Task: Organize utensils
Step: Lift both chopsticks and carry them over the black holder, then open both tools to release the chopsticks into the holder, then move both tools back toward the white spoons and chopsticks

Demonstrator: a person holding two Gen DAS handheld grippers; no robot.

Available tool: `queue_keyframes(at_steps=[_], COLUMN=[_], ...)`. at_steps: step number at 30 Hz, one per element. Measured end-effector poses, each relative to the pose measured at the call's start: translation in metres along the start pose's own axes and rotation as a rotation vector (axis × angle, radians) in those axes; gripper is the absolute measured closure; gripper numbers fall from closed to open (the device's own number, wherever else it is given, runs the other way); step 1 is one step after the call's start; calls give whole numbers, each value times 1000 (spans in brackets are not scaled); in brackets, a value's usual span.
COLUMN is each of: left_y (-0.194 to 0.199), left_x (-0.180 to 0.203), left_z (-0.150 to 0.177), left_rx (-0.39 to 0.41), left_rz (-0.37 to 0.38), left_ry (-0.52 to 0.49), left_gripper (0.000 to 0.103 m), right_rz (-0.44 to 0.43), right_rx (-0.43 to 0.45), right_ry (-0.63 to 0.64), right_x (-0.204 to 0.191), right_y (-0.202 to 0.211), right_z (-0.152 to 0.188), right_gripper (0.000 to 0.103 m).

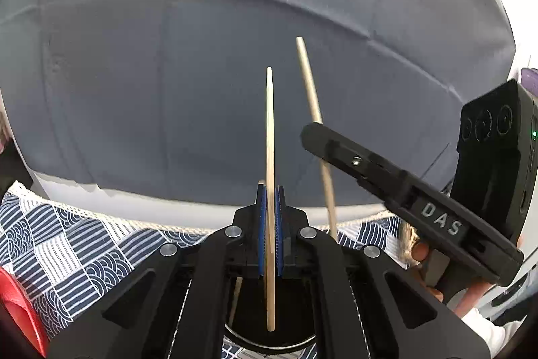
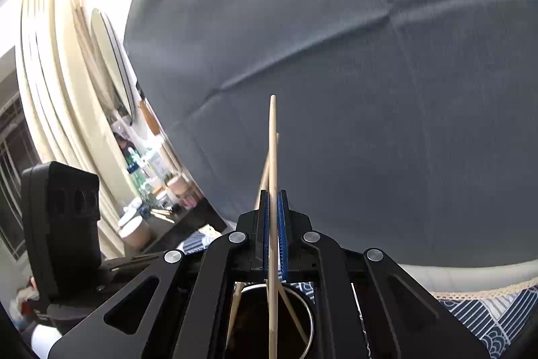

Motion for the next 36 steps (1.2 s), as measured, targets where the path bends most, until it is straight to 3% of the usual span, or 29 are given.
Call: queue_keyframes(at_steps=[12,15,18,20,22,26,28,32,36], left_y=[18,24,31,39,49,67,73,87,99], left_x=[5,3,3,4,3,-1,-6,-7,-10], left_z=[26,31,38,41,44,49,55,62,80], left_rx=[-31,-51,-81,-93,-89,-94,-108,-126,-161], left_rz=[-5,-7,-37,-41,-55,-80,-95,-122,-135], left_ry=[-30,-33,-54,-61,-58,-55,-60,-74,-76], left_gripper=[98,96,79,64,49,39,26,12,8], right_rz=[54,66,95,116,122,156,172,202,228], right_rx=[-89,-95,-94,-79,-71,-60,-55,-76,-101], right_ry=[64,73,102,114,118,129,133,150,164], right_x=[16,12,9,7,3,-2,-3,-6,-12], right_y=[20,27,38,49,57,73,81,93,99], right_z=[28,27,24,21,20,21,23,34,50], right_gripper=[98,93,88,64,54,27,17,16,16])
Point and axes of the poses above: each gripper's, at about its wrist camera, not at the fingertips, and y roughly against the way its jaws point, x to its right, z to its underside, the point moved 9 cm from there along -y, roughly the way its jaws point, and after that the axes turned 14 degrees about -y, right-handed, at the moved point
